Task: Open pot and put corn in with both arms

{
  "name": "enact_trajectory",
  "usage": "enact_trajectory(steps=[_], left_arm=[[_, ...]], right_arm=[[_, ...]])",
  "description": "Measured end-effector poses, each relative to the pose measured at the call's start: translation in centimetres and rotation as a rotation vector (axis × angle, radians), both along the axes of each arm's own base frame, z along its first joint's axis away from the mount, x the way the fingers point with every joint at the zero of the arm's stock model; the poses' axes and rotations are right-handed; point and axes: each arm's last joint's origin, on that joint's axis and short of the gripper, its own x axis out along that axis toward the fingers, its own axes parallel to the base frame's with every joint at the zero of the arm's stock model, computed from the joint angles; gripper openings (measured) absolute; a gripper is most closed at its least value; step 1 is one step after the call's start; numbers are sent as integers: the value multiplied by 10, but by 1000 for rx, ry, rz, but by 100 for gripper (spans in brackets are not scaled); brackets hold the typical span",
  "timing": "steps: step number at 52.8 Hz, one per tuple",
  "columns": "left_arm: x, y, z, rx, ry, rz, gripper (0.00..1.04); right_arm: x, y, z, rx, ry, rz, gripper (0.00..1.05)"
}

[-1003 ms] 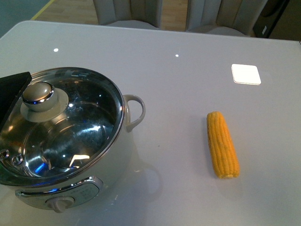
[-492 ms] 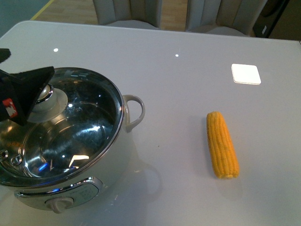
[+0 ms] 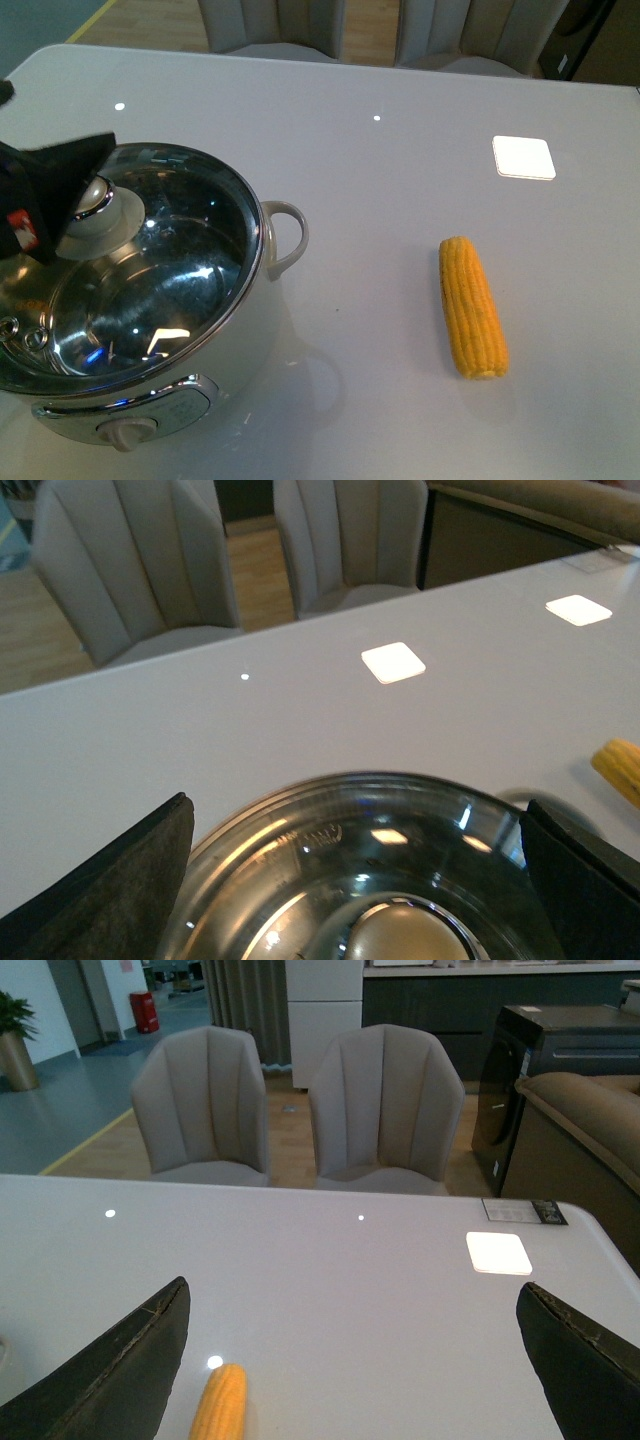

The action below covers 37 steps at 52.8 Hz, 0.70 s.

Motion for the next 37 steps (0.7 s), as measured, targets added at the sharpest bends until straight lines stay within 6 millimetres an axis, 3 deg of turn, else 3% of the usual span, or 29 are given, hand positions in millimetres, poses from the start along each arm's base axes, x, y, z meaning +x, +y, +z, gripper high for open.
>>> enact_trajectory(steps=[13, 37], left_arm=[[-1, -4, -26, 20, 72, 0, 98], [0, -9, -45, 29, 112, -7, 97]], right_arm=[[0, 0, 0, 0, 0, 0, 96], [0, 0, 0, 0, 0, 0, 96]])
